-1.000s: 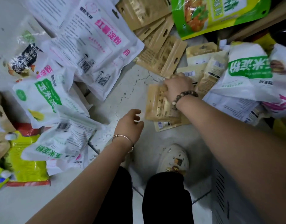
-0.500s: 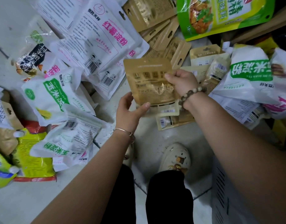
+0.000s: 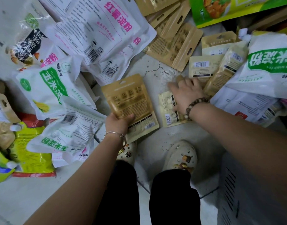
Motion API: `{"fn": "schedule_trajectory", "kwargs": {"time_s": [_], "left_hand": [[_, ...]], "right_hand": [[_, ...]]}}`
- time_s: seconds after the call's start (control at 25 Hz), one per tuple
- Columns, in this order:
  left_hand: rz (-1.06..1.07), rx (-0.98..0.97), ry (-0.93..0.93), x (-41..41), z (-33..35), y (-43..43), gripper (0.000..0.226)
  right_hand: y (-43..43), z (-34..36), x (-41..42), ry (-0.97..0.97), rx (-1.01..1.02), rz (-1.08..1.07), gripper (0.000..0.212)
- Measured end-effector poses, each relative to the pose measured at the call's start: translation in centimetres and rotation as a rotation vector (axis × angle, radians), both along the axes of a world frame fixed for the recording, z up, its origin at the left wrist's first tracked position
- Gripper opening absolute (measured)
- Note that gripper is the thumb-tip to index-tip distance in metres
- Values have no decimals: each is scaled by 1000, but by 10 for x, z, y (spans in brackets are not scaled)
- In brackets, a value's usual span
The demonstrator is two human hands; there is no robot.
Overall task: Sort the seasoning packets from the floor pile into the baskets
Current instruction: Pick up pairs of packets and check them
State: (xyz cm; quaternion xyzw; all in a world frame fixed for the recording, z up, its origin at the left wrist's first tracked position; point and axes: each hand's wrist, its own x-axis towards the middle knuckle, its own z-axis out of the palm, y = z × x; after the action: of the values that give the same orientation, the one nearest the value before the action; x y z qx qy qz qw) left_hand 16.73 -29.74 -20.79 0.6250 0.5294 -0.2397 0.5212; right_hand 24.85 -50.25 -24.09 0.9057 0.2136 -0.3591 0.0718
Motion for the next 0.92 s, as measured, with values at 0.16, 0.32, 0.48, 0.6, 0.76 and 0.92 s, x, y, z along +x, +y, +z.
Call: {"fn": "schedule_trajectory", "kwargs": {"time_s": [0.16, 0.32, 0.48, 0.6, 0.76, 0.92], "left_hand": [[62, -2, 1, -7, -8, 4, 18], [81, 4, -21, -1, -11, 1, 18], [106, -84, -62, 3, -6, 9, 17], [211, -305, -118, 9, -2, 13, 13], [206, -550, -166, 28, 8, -4, 25], [60, -415, -99, 41, 15, -29, 19]], "right_hand": [[-3, -9, 7, 27, 14, 50, 59], [-1, 3, 18, 120, 209, -219, 28], [3, 20, 32, 214, 711, -1023, 27], [8, 33, 34, 408, 1002, -1593, 22], [18, 37, 20, 283, 893, -1519, 6], [25, 36, 7, 174, 849, -1414, 10]]}}
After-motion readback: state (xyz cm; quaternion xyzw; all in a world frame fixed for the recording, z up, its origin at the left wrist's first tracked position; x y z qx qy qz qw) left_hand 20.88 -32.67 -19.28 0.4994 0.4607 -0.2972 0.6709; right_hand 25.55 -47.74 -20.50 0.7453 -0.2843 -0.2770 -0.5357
